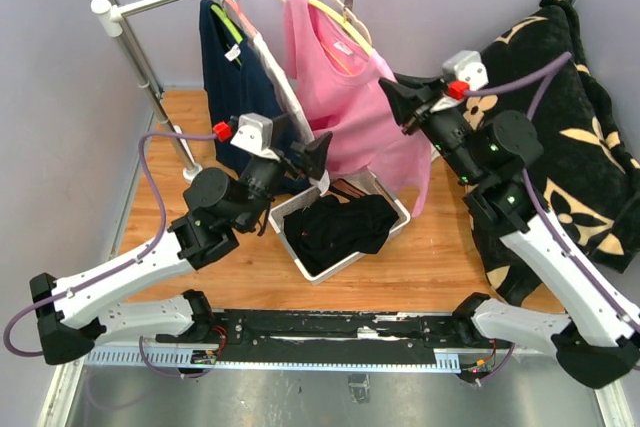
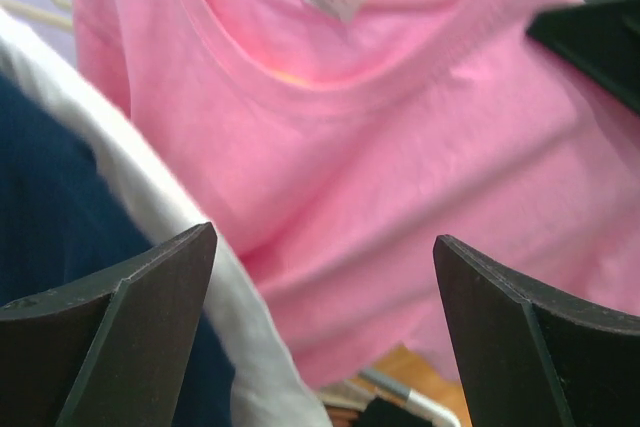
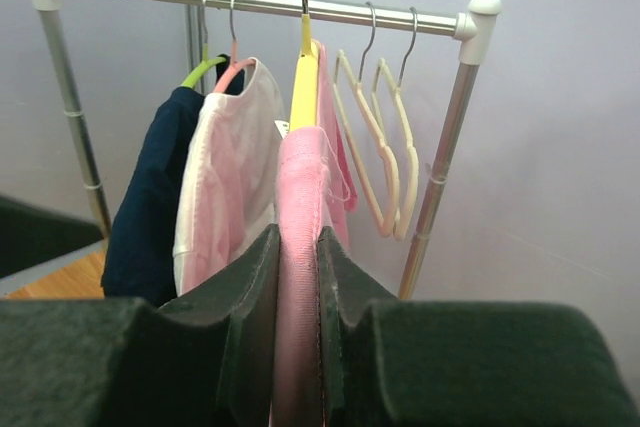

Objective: Remove the t-shirt from the hanger
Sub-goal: Pick up the hanger from the clothesline, then remove the T-shirt from the hanger.

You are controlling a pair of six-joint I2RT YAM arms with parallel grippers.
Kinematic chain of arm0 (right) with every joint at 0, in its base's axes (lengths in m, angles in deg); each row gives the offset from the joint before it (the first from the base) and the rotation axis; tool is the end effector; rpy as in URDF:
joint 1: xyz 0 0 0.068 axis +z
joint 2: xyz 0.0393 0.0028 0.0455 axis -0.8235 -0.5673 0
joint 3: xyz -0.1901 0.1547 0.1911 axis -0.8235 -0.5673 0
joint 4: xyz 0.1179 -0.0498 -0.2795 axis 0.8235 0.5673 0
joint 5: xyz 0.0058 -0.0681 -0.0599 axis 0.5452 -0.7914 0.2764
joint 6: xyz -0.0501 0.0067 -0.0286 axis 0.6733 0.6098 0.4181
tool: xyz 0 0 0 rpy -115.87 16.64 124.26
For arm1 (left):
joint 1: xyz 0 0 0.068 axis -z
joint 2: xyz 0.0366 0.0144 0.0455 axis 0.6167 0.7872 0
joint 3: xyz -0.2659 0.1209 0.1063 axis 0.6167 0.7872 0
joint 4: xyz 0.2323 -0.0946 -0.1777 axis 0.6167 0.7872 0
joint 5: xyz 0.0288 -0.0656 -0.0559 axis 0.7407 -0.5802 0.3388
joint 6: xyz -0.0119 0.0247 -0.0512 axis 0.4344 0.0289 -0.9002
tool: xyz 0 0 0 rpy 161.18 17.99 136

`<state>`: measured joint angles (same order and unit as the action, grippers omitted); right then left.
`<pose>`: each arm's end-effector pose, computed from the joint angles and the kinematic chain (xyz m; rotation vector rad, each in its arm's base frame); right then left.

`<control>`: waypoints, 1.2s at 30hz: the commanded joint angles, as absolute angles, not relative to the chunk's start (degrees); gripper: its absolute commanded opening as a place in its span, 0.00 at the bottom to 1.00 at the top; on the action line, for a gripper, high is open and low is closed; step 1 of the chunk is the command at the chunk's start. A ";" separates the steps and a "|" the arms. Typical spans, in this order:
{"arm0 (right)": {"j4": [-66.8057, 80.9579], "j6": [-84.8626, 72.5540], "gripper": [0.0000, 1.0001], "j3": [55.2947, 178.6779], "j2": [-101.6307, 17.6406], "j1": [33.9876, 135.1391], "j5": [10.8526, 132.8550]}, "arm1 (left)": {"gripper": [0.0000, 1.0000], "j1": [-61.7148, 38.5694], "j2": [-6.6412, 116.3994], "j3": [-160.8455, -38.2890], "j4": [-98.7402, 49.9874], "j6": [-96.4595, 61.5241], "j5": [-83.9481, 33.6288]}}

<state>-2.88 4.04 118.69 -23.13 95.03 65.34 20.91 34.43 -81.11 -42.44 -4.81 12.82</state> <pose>0.1933 0.1611 0.5640 -0.4420 1.0744 0.5719 0.1439 -0.1992 0.4509 0.2189 1.2862 -0.5449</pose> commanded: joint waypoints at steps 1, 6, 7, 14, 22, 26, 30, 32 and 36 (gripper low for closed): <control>-12.04 5.15 0.01 116.01 -15.80 96.19 69.53 | 0.94 18.85 38.75 -88.33 -45.70 -0.62 13.10; -12.26 5.18 0.01 111.37 -9.66 96.20 69.53 | 0.93 13.63 43.21 -95.35 -44.14 -1.73 7.87; -11.98 5.18 0.01 110.88 -8.82 96.16 69.43 | 0.93 12.79 44.26 -96.77 -43.79 -1.69 7.34; -11.21 4.75 0.01 106.54 -4.08 96.21 69.97 | 0.92 9.31 49.93 -103.81 -42.82 -3.28 0.86; -10.69 4.01 0.01 103.55 -0.99 96.15 69.67 | 0.88 8.07 54.52 -107.06 -43.27 -5.10 -2.22; -10.24 3.74 0.01 103.00 -0.01 96.20 69.75 | 0.80 6.54 56.11 -107.42 -43.37 -6.47 -2.84; -9.61 3.82 0.01 102.69 0.73 96.18 69.66 | 0.66 4.75 56.78 -107.25 -44.75 -7.87 -3.65; -9.44 3.78 0.01 102.43 1.00 96.20 69.51 | 0.60 4.19 57.28 -107.72 -45.11 -8.00 -4.27; -9.24 3.65 0.01 101.67 1.59 96.21 68.76 | 0.41 3.85 57.91 -108.45 -46.13 -7.67 -6.86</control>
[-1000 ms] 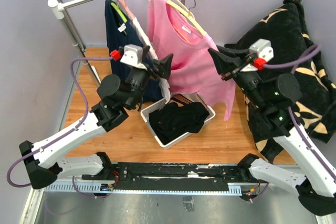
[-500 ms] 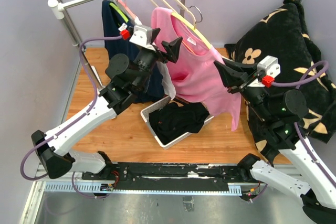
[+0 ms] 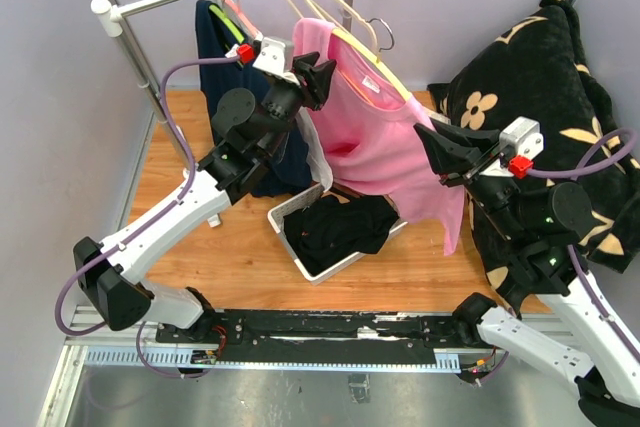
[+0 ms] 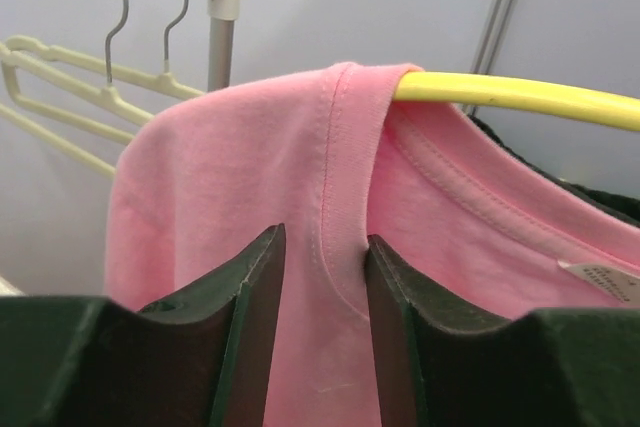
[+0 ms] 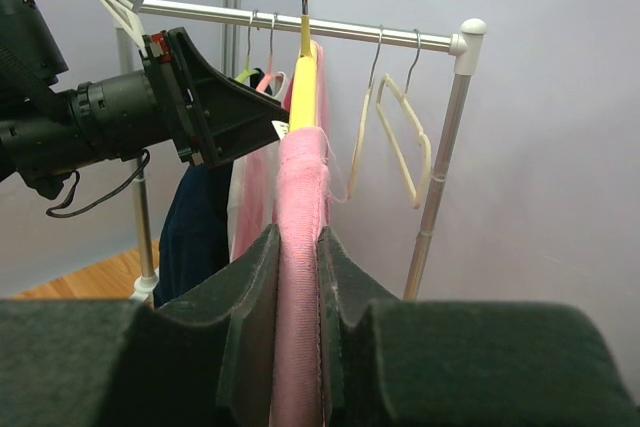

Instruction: Remove the t-shirt from the hanger

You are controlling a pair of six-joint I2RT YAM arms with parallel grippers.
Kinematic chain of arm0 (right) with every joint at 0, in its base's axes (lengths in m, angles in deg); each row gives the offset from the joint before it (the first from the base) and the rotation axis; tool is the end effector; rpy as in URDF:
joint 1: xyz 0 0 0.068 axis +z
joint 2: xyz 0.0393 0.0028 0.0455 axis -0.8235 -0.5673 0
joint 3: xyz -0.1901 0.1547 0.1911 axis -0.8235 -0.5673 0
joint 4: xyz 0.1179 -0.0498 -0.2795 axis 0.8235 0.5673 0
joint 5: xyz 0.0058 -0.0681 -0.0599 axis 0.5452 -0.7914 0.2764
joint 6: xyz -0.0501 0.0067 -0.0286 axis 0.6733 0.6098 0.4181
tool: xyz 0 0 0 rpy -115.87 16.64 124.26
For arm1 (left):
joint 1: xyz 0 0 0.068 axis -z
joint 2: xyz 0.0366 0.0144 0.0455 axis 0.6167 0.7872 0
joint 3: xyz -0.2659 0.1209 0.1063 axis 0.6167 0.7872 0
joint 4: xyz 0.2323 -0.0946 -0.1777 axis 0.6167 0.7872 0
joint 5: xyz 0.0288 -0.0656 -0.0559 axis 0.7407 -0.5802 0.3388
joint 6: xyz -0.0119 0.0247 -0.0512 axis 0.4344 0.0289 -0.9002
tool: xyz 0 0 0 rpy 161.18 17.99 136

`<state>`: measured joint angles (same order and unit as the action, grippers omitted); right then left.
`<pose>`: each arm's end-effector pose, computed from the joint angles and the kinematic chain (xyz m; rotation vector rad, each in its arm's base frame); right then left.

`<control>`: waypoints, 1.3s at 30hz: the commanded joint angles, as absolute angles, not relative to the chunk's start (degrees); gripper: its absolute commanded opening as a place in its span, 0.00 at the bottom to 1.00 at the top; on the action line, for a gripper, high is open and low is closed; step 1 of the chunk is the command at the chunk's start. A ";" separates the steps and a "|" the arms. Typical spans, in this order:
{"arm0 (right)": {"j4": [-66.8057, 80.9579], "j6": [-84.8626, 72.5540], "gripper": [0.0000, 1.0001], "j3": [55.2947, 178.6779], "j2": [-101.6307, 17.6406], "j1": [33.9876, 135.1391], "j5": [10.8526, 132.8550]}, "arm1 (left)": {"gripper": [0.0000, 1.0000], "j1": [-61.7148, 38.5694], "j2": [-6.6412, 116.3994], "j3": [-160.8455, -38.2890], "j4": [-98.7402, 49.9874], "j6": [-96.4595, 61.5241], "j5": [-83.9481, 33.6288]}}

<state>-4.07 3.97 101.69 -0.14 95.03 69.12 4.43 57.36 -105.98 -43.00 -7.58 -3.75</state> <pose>0.1022 0.0894 0.5274 -0.4528 0.9351 0.6200 0.2687 -0.2334 0.5152 0.2297 1.2027 -0.5371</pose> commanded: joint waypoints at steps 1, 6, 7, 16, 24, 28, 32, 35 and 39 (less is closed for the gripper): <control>-9.16 3.58 0.01 101.42 1.70 96.22 68.47 | 0.33 3.85 57.95 -108.44 -46.42 -7.53 -7.81; -9.20 3.13 0.01 100.15 1.97 96.15 66.77 | 0.01 3.85 57.13 -107.87 -47.01 -7.27 -14.20; -9.31 3.12 0.01 99.86 1.95 96.17 66.35 | 0.00 3.85 56.71 -107.44 -47.30 -7.17 -16.53; -14.76 1.76 0.01 96.64 0.33 96.15 62.34 | 0.00 4.06 55.06 -105.15 -49.78 -13.13 -44.32; -16.60 0.97 0.01 96.01 -1.08 96.17 60.15 | 0.00 7.32 54.25 -102.93 -42.70 -13.81 -46.50; -16.39 0.81 0.01 96.09 -0.91 96.21 60.54 | 0.30 7.37 51.95 -100.88 -39.73 -13.10 -32.37; -15.26 1.05 0.01 96.32 -0.52 96.14 61.41 | 0.75 7.39 49.17 -99.28 -41.11 -12.08 -23.01; -14.37 1.34 0.01 96.34 -0.15 96.19 62.27 | 0.83 7.37 47.30 -98.37 -44.87 -10.60 -21.05; -13.27 1.39 0.01 96.20 0.30 96.20 63.93 | 0.85 7.37 46.86 -98.97 -49.36 -7.80 -21.43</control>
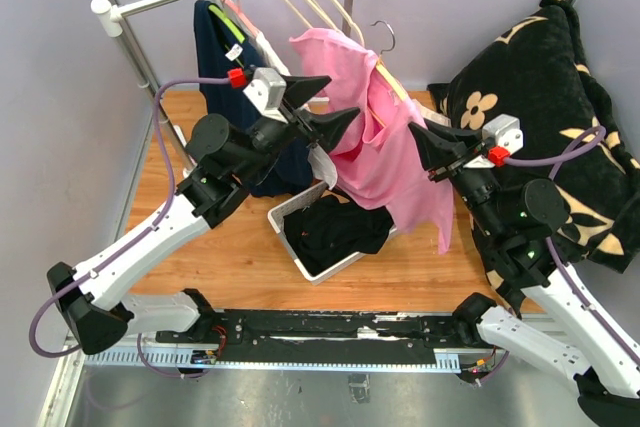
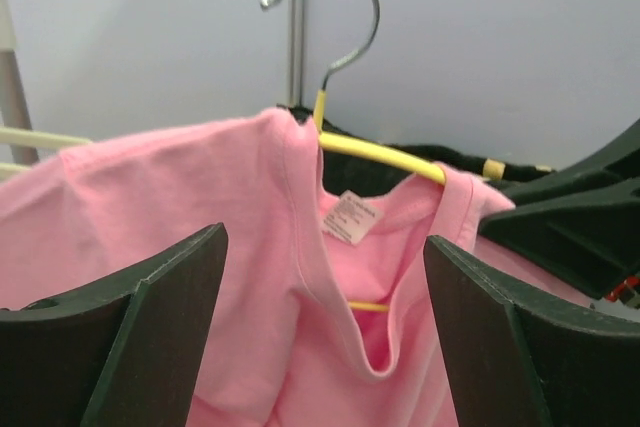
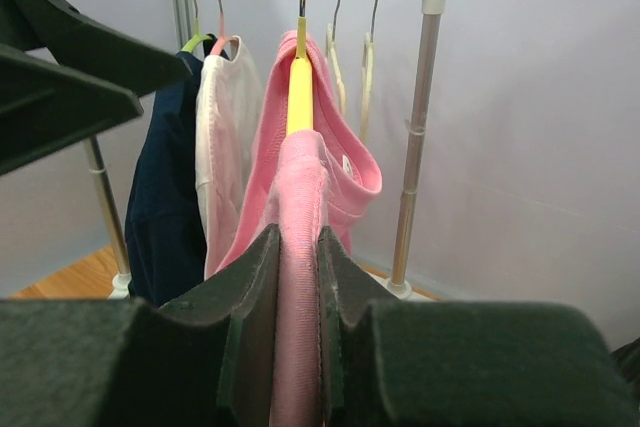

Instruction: Remove the t-shirt from the hanger

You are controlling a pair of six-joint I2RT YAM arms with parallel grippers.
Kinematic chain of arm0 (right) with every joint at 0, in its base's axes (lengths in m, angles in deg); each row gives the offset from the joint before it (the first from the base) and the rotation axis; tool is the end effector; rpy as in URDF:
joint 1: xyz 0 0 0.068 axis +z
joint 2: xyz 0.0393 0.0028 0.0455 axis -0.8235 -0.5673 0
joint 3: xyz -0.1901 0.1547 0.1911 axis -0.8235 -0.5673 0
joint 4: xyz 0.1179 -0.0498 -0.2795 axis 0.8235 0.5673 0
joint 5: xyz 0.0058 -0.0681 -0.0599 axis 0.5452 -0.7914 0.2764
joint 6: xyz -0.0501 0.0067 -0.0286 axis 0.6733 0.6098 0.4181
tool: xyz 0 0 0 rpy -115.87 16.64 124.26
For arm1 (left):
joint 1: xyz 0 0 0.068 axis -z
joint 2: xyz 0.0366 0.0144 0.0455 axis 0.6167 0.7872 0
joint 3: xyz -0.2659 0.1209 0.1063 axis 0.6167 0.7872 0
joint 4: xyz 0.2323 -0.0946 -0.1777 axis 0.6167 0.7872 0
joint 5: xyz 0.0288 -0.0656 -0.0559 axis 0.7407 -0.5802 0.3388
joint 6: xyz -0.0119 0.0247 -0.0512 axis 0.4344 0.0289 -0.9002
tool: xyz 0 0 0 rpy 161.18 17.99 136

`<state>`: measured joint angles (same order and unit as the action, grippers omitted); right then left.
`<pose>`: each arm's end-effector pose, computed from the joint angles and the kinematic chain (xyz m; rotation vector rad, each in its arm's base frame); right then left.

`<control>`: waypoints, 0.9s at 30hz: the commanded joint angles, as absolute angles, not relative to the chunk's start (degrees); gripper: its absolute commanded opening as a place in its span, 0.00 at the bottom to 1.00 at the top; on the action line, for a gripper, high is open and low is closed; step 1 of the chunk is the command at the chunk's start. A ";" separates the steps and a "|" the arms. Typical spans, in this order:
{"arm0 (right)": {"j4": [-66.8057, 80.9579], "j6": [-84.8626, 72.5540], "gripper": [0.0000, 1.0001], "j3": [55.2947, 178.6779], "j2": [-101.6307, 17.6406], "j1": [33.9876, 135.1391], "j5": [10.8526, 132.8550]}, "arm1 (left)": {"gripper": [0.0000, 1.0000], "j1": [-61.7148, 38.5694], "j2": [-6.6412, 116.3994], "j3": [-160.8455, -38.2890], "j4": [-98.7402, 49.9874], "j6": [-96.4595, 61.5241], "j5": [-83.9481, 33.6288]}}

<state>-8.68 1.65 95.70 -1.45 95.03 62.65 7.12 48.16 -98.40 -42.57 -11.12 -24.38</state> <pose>0.1251 0.1022 0.4948 -0.3520 1.0244 0.5934 0.2125 -0.2217 0.5120 0.5278 1.1024 -0.8490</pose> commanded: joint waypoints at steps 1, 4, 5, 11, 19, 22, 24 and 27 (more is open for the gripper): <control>-12.82 1.29 0.01 96.26 0.32 96.19 64.33 | 0.85 7.37 47.23 -99.67 -50.05 -7.05 -21.62; -11.80 0.95 0.01 96.09 0.49 96.19 65.65 | 0.85 7.37 49.48 -102.70 -50.64 -5.21 -22.15; -11.65 0.79 0.01 95.96 0.57 96.20 65.96 | 0.86 7.37 50.42 -103.92 -50.73 -4.75 -22.53; -11.00 -0.25 0.01 95.56 0.56 96.18 67.68 | 0.86 7.37 56.00 -108.48 -53.32 -3.86 -25.46; -10.31 -0.48 0.01 95.34 0.59 96.16 68.50 | 0.82 7.37 59.69 -110.41 -53.56 -3.15 -26.48; -10.17 -0.59 0.01 95.23 0.59 96.17 68.47 | 0.73 7.37 60.49 -110.50 -52.75 -2.70 -26.52; -10.28 -0.65 0.01 95.21 0.63 96.14 68.37 | 0.64 7.37 60.82 -110.71 -51.50 -2.51 -26.29; -10.39 -0.71 0.01 95.10 0.72 96.16 68.26 | 0.53 7.37 60.95 -110.35 -49.98 -2.29 -25.60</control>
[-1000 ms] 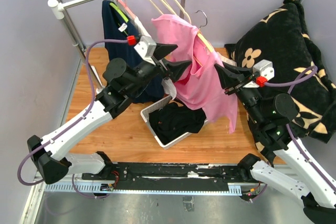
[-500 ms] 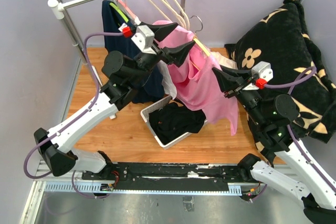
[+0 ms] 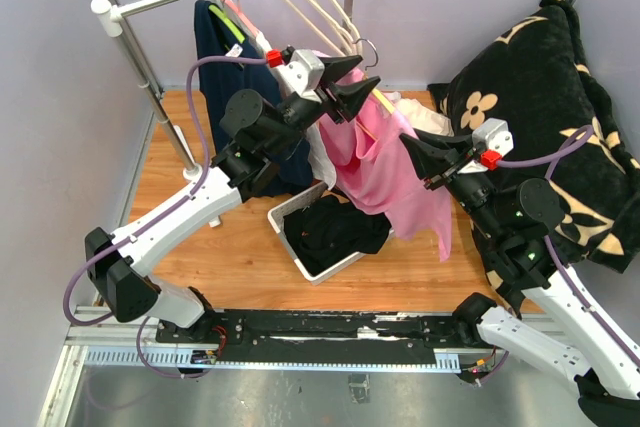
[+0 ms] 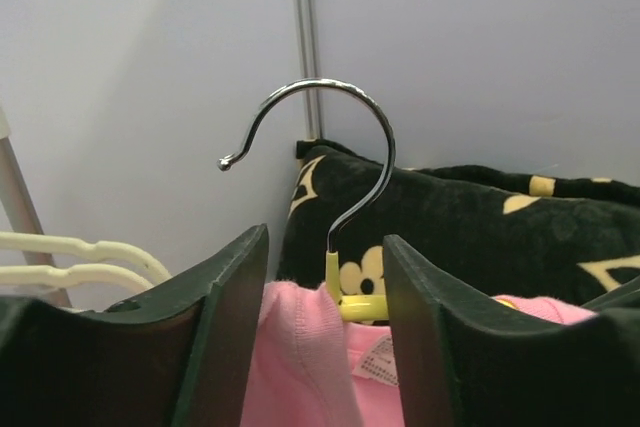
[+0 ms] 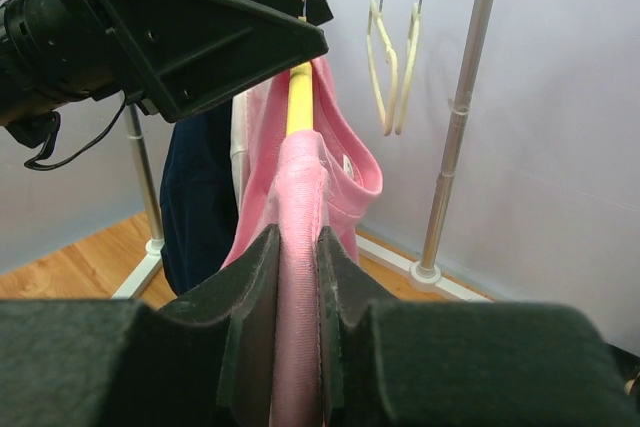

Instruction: Remove the t-shirt from the hanger

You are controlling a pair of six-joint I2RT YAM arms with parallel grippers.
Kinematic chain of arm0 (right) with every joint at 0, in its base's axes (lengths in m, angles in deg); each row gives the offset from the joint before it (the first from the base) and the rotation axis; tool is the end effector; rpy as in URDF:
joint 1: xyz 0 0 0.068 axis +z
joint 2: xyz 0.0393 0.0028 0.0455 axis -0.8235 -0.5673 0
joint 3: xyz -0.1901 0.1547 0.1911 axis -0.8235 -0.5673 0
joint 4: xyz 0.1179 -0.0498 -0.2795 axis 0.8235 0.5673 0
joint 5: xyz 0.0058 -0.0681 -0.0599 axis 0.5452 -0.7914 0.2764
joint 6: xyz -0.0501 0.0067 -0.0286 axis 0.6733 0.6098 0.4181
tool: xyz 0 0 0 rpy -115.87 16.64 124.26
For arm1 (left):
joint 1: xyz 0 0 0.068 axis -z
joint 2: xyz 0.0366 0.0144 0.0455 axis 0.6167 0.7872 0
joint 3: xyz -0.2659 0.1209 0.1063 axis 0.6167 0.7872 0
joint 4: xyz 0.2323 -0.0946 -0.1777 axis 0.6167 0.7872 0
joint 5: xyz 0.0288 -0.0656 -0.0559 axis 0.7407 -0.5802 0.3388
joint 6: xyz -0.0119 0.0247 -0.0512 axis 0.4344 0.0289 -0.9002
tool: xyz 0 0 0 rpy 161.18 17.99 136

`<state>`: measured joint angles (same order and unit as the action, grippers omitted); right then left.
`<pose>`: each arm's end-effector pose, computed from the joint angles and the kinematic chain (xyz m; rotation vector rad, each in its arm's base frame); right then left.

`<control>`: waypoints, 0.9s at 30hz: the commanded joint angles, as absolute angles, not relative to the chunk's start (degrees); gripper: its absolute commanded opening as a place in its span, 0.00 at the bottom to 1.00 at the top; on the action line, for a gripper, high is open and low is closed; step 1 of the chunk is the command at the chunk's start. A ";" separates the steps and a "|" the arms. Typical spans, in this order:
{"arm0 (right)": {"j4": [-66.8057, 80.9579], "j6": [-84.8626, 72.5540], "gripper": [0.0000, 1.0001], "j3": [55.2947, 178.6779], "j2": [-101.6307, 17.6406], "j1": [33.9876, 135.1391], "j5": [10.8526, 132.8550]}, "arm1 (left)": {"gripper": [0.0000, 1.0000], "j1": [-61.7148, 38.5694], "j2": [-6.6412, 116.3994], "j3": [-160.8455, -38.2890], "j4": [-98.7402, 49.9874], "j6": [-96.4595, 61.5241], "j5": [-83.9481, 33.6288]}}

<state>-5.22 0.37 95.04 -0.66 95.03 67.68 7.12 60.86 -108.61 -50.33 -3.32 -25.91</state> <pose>0.1228 0.1050 0.4862 -0.4373 1.0609 0.6538 0.2561 -0.2671 0.5261 0.5828 0.9571 -0.7521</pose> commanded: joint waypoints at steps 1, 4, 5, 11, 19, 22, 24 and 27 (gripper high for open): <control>-10.40 -0.64 0.01 95.08 0.68 96.19 68.26 | 0.50 7.37 61.00 -110.17 -49.65 -2.18 -25.38; -10.46 -0.66 0.01 95.10 0.55 96.22 68.43 | 0.41 7.37 61.40 -110.38 -48.46 -1.75 -24.90; -10.47 -0.66 0.01 95.05 0.38 96.22 68.50 | 0.36 7.37 61.58 -110.71 -47.94 -1.61 -24.90; -10.34 -0.83 0.01 95.14 -0.32 96.14 69.02 | 0.17 7.37 62.41 -111.98 -46.49 -2.08 -25.31; -9.96 -0.92 0.01 95.45 -0.99 96.18 69.51 | 0.01 7.37 63.74 -113.61 -44.78 -3.29 -26.38; -8.86 -0.92 0.08 95.79 -1.23 96.16 69.05 | 0.00 7.37 63.17 -113.00 -45.49 -4.24 -25.21; -7.03 -0.92 0.30 96.48 -1.59 96.13 68.23 | 0.01 7.37 62.20 -111.91 -47.24 -5.19 -22.70; -4.59 -0.59 0.43 97.23 -1.73 96.20 66.92 | 0.01 7.37 60.40 -111.23 -48.02 -5.71 -19.77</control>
